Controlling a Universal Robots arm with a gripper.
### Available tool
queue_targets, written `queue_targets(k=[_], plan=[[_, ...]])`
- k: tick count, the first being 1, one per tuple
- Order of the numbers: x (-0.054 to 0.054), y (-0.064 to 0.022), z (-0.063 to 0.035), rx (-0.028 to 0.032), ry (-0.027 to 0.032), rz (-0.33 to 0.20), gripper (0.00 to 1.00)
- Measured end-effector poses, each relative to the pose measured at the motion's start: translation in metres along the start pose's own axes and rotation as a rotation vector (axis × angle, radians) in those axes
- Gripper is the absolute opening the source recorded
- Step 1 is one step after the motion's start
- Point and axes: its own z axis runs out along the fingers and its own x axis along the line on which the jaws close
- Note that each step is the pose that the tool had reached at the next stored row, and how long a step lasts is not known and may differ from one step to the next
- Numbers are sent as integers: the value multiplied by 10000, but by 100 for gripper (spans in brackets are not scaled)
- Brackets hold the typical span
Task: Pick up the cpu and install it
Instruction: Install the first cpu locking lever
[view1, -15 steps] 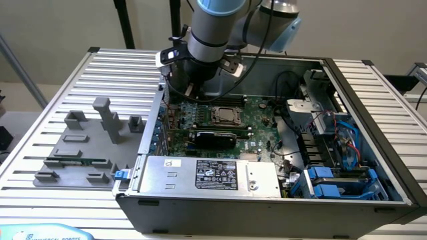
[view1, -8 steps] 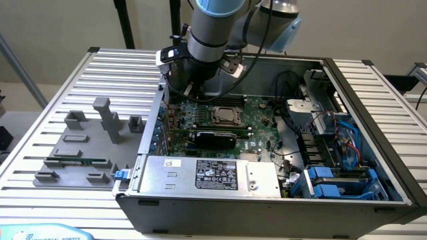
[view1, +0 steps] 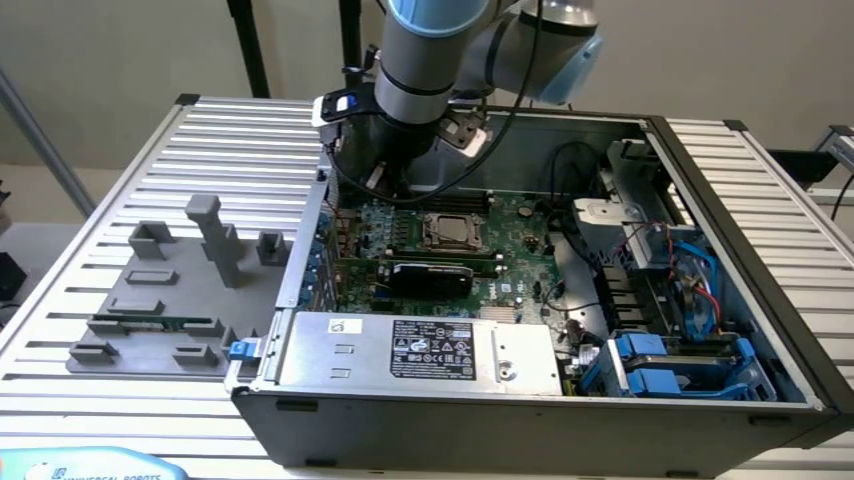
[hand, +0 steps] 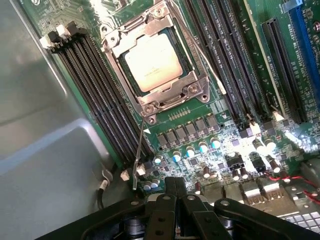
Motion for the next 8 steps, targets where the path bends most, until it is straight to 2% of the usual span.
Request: queue_targets(k=[8], plan=[[2, -4, -14, 36, 450, 570, 11]])
